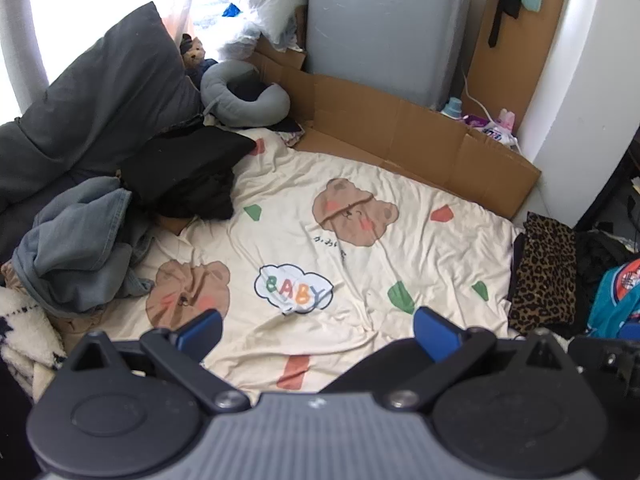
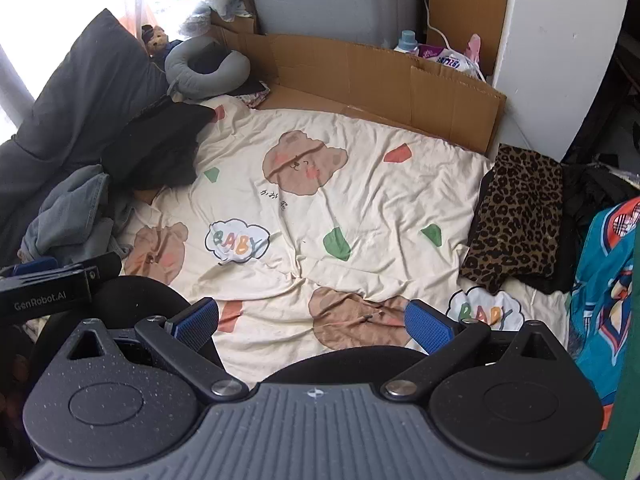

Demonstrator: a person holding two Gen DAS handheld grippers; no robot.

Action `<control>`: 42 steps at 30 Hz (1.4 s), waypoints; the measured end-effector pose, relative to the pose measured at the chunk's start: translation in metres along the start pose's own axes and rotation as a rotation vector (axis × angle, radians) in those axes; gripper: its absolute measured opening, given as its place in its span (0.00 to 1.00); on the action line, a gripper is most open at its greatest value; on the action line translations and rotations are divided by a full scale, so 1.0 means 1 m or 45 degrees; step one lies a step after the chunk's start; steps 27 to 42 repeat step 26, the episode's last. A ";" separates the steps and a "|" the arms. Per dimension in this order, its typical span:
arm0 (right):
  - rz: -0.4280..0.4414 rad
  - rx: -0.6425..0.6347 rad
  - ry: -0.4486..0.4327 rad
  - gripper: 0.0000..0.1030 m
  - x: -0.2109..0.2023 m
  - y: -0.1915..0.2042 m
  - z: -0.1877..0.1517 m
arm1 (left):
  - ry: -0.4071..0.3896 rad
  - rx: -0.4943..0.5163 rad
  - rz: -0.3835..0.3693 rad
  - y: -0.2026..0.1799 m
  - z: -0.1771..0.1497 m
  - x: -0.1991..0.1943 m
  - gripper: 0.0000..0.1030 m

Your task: Fold clothes

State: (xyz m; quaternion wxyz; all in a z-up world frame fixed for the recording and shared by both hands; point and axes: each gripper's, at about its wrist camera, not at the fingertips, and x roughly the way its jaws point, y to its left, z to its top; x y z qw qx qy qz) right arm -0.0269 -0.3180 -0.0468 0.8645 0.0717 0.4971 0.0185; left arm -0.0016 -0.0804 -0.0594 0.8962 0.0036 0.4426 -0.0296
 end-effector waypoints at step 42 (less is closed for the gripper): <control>-0.013 0.016 -0.006 0.99 0.001 -0.003 0.002 | -0.005 0.017 0.031 0.001 0.001 0.002 0.98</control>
